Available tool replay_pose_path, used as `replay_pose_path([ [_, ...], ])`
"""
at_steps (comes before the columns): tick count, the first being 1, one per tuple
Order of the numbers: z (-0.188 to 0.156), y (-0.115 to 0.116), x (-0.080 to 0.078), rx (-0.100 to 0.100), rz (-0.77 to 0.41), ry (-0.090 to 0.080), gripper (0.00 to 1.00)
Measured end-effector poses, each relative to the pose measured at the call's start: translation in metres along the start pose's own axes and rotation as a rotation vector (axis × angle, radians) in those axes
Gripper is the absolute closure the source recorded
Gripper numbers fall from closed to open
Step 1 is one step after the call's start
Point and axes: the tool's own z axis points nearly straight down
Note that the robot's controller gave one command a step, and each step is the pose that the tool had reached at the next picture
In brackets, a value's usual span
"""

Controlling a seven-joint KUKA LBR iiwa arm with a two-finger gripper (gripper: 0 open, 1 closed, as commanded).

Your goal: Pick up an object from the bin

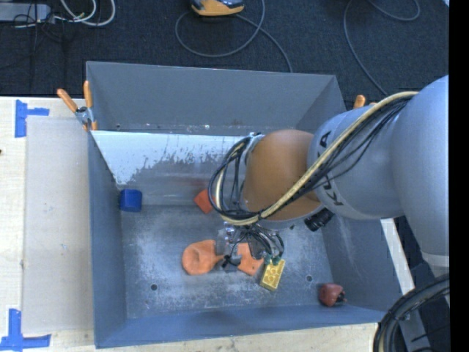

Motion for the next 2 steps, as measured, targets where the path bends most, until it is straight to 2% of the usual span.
replay_pose_path([
  [2, -0.037, 0.0, -0.001, 0.0, 0.0, -0.005, 1.0],
])
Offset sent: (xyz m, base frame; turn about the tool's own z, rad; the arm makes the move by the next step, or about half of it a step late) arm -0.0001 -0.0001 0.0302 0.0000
